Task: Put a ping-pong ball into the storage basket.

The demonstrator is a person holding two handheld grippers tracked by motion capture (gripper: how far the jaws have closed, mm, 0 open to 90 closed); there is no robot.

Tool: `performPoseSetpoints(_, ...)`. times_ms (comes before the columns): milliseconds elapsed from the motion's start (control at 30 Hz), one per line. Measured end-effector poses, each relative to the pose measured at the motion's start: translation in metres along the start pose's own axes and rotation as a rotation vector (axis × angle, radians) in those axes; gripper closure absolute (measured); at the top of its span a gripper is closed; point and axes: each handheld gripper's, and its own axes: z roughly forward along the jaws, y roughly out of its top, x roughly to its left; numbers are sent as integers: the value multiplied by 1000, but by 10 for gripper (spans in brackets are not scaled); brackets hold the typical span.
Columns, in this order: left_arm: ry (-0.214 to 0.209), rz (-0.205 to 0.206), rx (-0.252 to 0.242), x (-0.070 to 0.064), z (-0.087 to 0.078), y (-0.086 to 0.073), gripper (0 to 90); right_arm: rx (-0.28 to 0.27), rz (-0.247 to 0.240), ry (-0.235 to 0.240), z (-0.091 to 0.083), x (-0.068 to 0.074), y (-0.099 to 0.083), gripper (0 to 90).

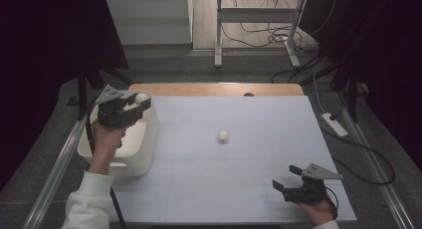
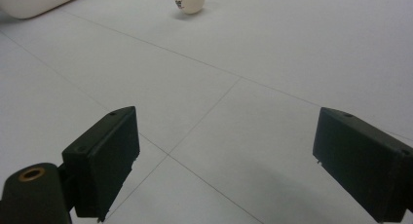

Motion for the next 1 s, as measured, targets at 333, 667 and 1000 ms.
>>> performPoseSetpoints(333, 28, -17, 37, 13, 5, -2, 506, 0, 1, -1, 0, 0, 0, 98)
performPoseSetpoints(667, 56, -35, 94, 26, 16, -7, 506, 2, 2, -1, 1, 0, 0, 98)
performPoseSetpoints(1000, 67, -46, 140, 34, 26, -10, 506, 4, 0, 0, 1, 0, 0, 98)
